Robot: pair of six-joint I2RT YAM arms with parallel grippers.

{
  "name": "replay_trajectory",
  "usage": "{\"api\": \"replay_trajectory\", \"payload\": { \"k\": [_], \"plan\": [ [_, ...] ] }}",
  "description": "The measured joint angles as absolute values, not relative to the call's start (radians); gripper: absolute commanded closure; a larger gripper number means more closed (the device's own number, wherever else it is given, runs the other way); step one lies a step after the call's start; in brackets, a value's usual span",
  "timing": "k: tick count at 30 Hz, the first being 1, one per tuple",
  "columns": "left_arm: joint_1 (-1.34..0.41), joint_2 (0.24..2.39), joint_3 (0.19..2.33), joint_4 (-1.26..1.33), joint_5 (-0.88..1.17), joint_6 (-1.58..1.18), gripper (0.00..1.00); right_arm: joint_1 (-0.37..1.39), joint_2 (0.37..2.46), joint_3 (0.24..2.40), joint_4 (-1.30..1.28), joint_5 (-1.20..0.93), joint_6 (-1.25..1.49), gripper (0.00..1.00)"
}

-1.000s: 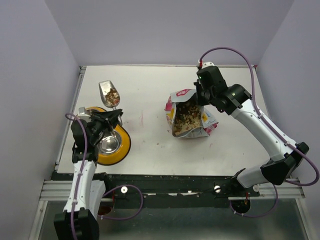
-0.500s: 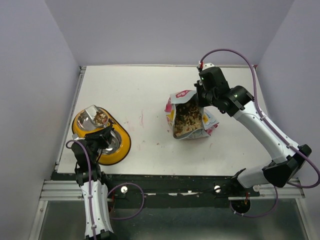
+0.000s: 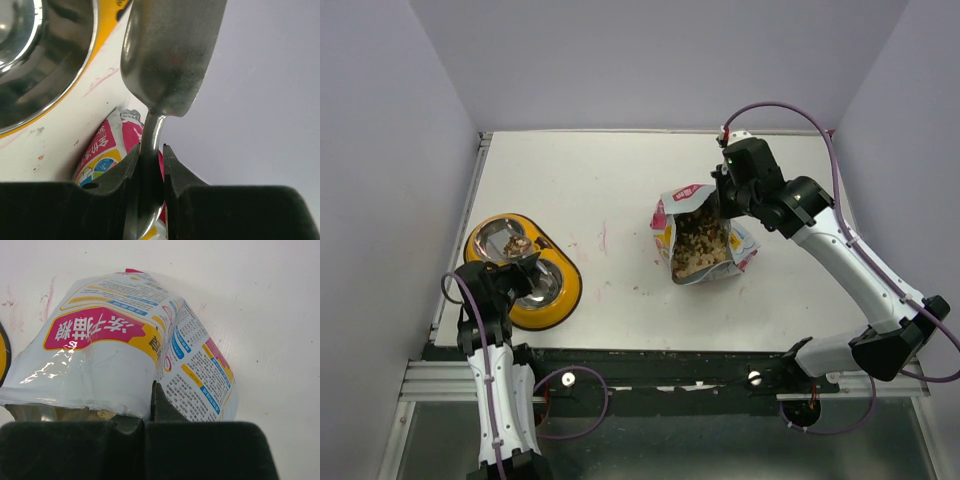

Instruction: Serve the pet food

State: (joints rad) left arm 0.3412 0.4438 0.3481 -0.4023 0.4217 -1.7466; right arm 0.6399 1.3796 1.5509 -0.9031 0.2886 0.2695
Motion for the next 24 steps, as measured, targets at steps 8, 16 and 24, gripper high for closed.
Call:
{"api": "replay_trajectory", "payload": {
  "k": [8,16,24],
  "plan": [
    [0.352,0.578,0.456,-0.651,0.397,-1.822,1.0,0.643,1.376,1.551,-0.91,0.265,0.27,0.99],
    [0.399,0.746,0.63,-0.793,0.397,-1.817,1.0,0.649,1.372,1.546,-0.91,0.264,0.27,0.99],
    [0.445,0.986,0.853,-0.967,0.402,-1.739,1.0,0.649,1.37,1.544,-0.909,0.264,0.269,0.99]
  ]
}}
